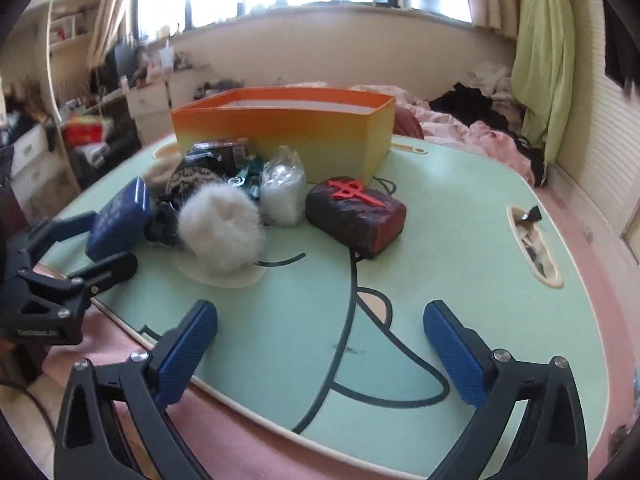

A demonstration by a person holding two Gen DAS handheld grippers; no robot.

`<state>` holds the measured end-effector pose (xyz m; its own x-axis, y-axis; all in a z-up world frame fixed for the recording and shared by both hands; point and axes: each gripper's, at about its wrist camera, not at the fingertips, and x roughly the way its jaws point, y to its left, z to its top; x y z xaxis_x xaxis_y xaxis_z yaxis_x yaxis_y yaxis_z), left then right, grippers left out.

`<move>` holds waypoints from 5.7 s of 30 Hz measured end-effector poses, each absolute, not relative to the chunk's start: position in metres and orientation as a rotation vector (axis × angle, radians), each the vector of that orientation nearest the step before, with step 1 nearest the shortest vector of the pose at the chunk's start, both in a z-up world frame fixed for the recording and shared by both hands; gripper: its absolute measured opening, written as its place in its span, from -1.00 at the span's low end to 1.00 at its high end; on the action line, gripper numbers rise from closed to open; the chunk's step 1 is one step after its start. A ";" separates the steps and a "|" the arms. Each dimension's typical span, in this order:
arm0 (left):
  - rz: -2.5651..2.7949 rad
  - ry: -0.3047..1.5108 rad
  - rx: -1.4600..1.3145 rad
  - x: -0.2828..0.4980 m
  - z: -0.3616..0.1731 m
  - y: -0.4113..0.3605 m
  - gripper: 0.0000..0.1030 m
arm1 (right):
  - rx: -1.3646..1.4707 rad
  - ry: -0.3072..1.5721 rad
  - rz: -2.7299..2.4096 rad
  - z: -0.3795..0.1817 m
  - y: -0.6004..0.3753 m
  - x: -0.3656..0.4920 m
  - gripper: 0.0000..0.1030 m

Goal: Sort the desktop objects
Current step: 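Lower the open left gripper into the box over the silver metal knob, then grasp the silver metal knob with the left gripper, set it on the table, then lower the open right gripper into the box toward the keyring figure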

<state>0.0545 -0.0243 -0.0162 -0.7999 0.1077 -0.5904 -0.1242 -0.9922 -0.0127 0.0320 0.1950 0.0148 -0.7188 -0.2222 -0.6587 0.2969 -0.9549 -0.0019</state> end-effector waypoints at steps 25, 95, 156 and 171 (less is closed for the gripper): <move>2.648 -0.028 -1.257 -0.123 0.108 -0.026 -0.34 | 0.989 0.154 -2.679 0.017 0.188 0.030 1.00; 2.817 0.059 -0.966 0.042 -0.001 -0.007 0.99 | 0.972 0.144 -2.682 0.006 0.205 0.045 1.00; 2.828 0.054 -0.887 0.060 0.001 -0.018 0.99 | 1.793 -0.192 -2.170 0.080 0.135 -0.195 0.39; 2.825 0.052 -0.884 0.062 0.002 -0.018 0.99 | 2.024 0.200 -2.250 0.048 0.112 -0.209 0.40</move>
<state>0.0616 -0.0177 0.0017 -0.8067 0.1613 -0.5684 -0.1822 -0.9830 -0.0204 -0.2092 0.1116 0.0476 -0.1061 0.0077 -0.9943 0.1678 -0.9855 -0.0256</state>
